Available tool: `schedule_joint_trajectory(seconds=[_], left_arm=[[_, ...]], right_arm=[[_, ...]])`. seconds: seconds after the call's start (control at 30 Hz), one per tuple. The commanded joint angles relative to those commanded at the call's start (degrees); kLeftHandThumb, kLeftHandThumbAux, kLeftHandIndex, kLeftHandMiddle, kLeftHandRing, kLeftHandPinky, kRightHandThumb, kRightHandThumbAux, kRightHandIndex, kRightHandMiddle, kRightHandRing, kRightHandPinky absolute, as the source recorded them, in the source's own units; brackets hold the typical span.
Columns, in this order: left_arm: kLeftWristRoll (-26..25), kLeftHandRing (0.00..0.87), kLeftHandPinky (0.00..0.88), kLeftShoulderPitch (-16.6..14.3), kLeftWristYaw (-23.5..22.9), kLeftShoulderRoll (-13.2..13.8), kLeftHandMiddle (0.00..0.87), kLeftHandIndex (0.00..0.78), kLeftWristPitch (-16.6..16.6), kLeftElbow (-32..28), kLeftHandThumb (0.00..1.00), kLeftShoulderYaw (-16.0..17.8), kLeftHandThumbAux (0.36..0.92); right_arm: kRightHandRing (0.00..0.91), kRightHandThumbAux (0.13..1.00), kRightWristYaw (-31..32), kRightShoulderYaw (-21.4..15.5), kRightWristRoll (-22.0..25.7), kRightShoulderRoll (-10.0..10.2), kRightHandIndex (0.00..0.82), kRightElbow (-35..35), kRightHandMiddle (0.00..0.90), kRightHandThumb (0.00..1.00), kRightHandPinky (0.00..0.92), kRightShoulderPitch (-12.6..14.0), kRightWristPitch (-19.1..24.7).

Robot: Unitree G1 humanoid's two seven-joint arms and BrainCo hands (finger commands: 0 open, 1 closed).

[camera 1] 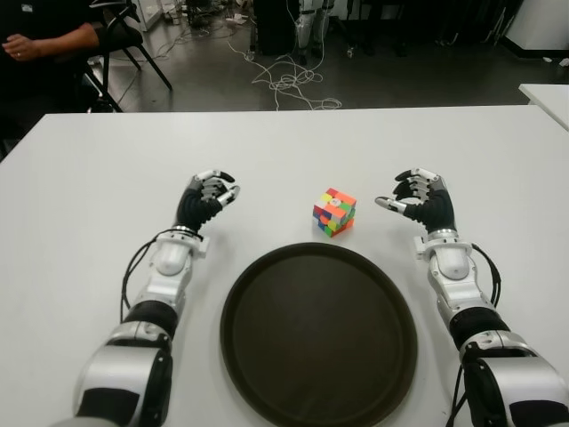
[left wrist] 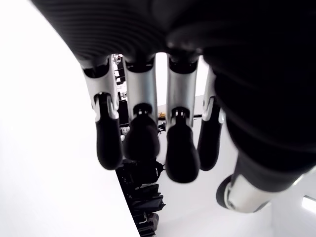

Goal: Pick up the Rubik's Cube and put it in the plate

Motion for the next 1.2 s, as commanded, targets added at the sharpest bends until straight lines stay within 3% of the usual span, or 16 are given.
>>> schedule_joint_trajectory(seconds=[0.37, 0.4, 0.47, 0.53, 0.7, 0.97, 1.03, 1.2], left_arm=[[0.07, 0.572, 0.617, 0.25, -0.04, 0.20, 0.516, 0.415, 1.18, -1.36, 0.675, -0.26, 0.719], [0.06, 0.557, 0.596, 0.32, 0.00, 0.19, 0.496, 0.376, 1.22, -1.61, 0.480, -0.27, 0.699], [0.02, 0.536, 0.570, 0.47, 0.11, 0.12, 0.468, 0.336, 1.35, -2.09, 0.303, -0.26, 0.687], [-0.11, 0.523, 0.553, 0.58, 0.09, 0.04, 0.450, 0.315, 1.52, -2.42, 0.213, -0.20, 0.681], [-1.49, 0.419, 0.432, 1.05, -1.16, -0.40, 0.362, 0.266, 1.67, -3.51, 0.144, 0.38, 0.675], [-2.19, 0.305, 0.327, 1.23, -2.78, -0.30, 0.295, 0.229, 0.90, -3.88, 0.092, 0.44, 0.699], [-2.02, 0.290, 0.314, 1.23, -2.95, -0.17, 0.285, 0.224, 0.82, -3.88, 0.085, 0.36, 0.701], [-1.62, 0.272, 0.293, 1.15, -3.36, 0.17, 0.276, 0.221, 0.83, -3.73, 0.074, 0.11, 0.704]], right_arm=[[0.734, 0.892, -2.73, 0.96, -2.05, -0.34, 0.561, 0.96, 0.707, 0.000, 0.743, -0.51, 0.62], [0.721, 0.888, -3.04, 1.11, -2.31, -0.41, 0.550, 1.09, 0.690, 0.005, 0.733, -0.58, 0.75], [0.701, 0.883, -3.81, 1.45, -2.91, -0.65, 0.535, 1.55, 0.665, 0.013, 0.716, -0.81, 0.96], [0.687, 0.880, -4.44, 1.65, -3.35, -0.84, 0.525, 1.91, 0.649, 0.019, 0.705, -0.95, 0.99], [0.573, 0.843, -6.21, 2.20, -4.37, -1.33, 0.453, 0.76, 0.536, 0.010, 0.584, -0.83, 0.84], [0.256, 0.759, -9.42, 3.72, -7.67, -2.57, 0.218, -8.45, 0.260, 0.000, 0.205, 0.69, -0.09], [0.183, 0.759, -10.12, 4.14, -8.84, -3.10, 0.161, -10.31, 0.196, 0.000, 0.124, 0.98, -0.49], [0.052, 0.819, -10.73, 5.32, -11.58, -5.19, 0.060, -13.16, 0.068, 0.000, 0.026, 0.24, -1.46]])
